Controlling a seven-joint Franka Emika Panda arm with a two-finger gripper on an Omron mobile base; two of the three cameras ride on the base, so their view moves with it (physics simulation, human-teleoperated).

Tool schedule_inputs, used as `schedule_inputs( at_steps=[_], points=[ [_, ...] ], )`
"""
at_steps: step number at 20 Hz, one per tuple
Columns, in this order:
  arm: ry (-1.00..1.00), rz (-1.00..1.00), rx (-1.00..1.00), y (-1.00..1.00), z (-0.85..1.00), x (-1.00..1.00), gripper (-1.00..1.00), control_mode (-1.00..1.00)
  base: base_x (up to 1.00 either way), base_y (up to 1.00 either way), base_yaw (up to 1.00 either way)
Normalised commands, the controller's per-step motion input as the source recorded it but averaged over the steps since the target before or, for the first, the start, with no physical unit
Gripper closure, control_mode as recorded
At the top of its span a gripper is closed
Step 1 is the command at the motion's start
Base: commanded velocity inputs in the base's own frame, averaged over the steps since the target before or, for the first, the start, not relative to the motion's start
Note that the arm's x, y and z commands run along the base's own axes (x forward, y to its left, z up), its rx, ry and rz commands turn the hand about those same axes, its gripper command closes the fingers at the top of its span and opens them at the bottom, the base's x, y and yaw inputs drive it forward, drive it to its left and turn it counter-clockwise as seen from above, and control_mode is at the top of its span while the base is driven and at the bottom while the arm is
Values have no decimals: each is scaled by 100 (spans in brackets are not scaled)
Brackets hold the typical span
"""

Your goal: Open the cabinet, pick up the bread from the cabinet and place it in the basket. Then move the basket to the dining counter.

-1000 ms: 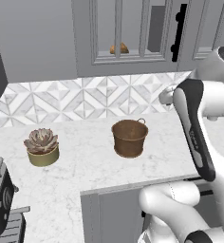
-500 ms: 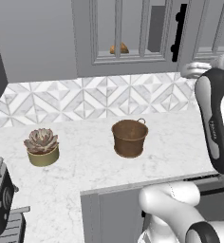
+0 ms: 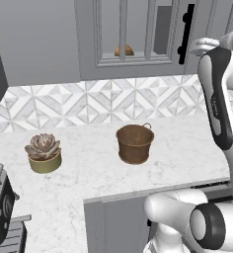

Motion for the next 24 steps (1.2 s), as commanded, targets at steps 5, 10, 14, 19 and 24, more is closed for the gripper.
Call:
schedule_inputs(
  at_steps=[5,10,14,19,24],
  points=[
    [-14,0,0,0,15,60,-100,-100,0,0,0],
    [8,0,1,-9,12,55,-100,-100,0,0,0],
    [8,1,0,-16,5,50,-100,-100,0,0,0],
    [-5,5,0,-7,0,34,-100,-100,0,0,0],
    [-13,8,0,0,1,17,-100,-100,0,0,0]
  ],
)
